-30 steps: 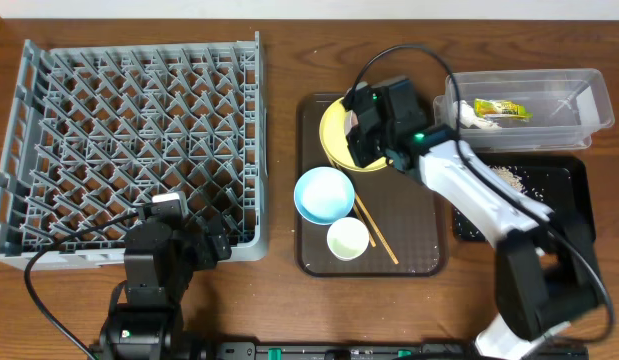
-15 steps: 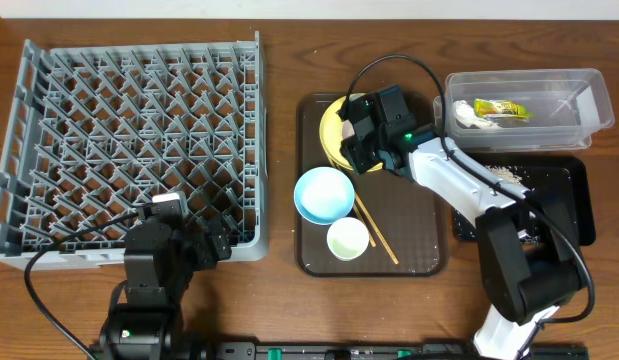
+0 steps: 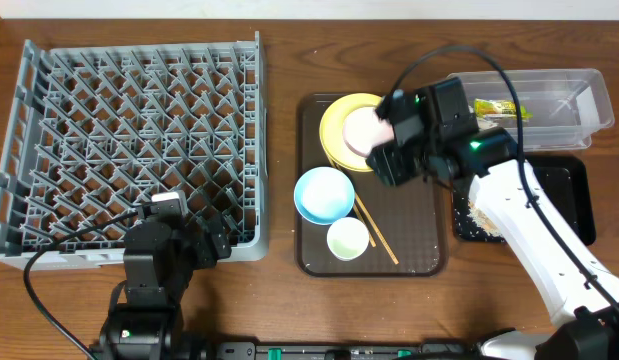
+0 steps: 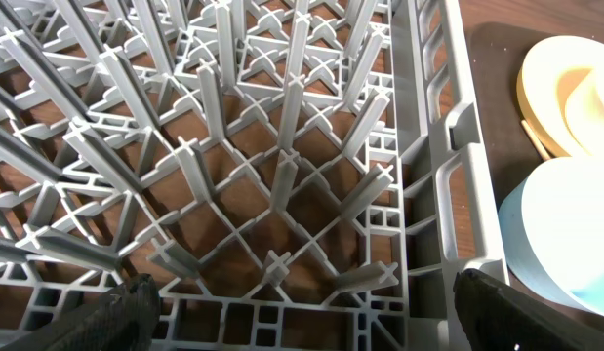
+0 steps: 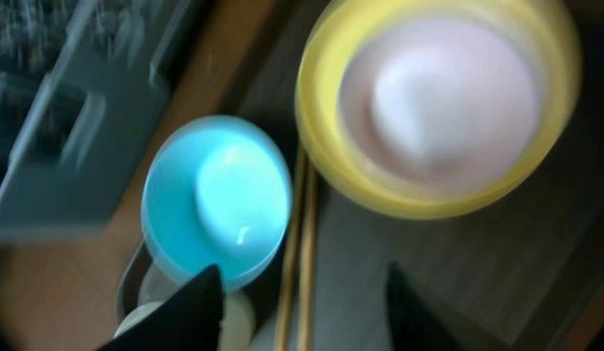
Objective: Sort waste into correct bins and load items into the dishwasher rack
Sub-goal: 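Grasp the pale green cup with the right gripper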
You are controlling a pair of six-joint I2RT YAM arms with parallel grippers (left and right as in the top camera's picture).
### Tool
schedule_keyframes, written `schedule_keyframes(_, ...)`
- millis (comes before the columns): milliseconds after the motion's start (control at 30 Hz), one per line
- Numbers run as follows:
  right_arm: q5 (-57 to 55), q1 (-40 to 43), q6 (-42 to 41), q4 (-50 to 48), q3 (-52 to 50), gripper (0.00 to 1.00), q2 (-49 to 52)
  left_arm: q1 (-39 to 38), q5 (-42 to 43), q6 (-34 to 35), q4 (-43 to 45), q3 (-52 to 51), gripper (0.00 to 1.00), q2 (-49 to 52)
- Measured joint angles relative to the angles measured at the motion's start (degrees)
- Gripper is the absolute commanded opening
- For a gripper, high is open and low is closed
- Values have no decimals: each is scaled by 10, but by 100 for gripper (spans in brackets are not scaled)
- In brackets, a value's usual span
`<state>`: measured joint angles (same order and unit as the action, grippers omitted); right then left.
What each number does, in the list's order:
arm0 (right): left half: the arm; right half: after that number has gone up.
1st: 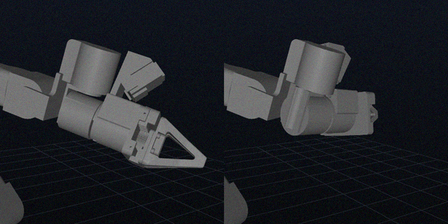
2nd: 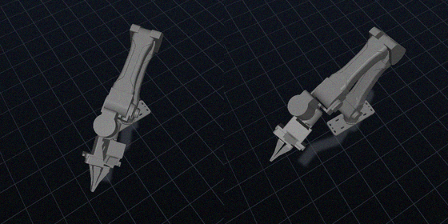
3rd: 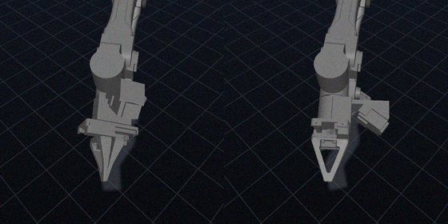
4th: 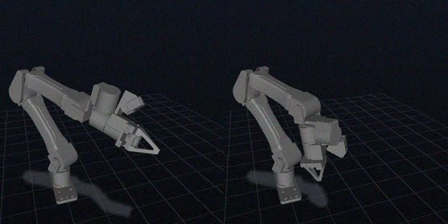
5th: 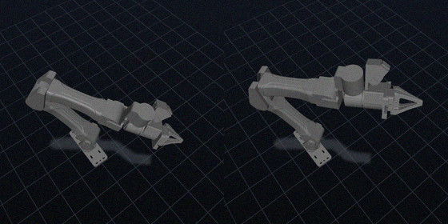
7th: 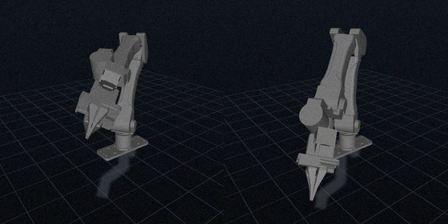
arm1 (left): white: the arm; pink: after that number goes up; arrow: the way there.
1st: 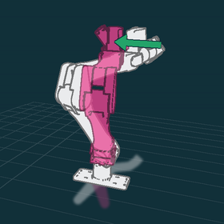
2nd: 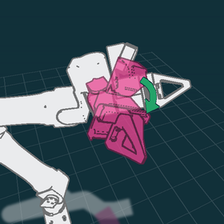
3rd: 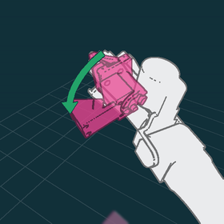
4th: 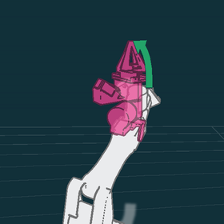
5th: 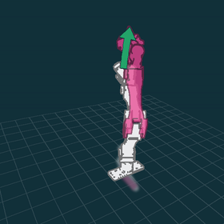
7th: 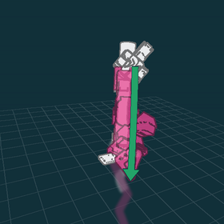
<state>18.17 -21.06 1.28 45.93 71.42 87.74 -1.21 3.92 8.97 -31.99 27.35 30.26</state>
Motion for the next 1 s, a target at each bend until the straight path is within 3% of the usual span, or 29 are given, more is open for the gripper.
schedule_keyframes(167, 9, -30, -3, 66, -7, 28, 19, 0, 0, 0, 0, 0, 98, 0)
schedule_keyframes(500, 15, -93, -21, 69, -58, 25, 71, 0, 0, 0, 0, 0, 98, 0)
schedule_keyframes(633, 13, -97, -35, 61, -74, 1, 85, 0, 0, 0, 0, 0, 97, 0)
schedule_keyframes(1000, 35, -89, -50, 48, -62, 1, 94, 0, 3, 0, 1, 0, 96, 0)
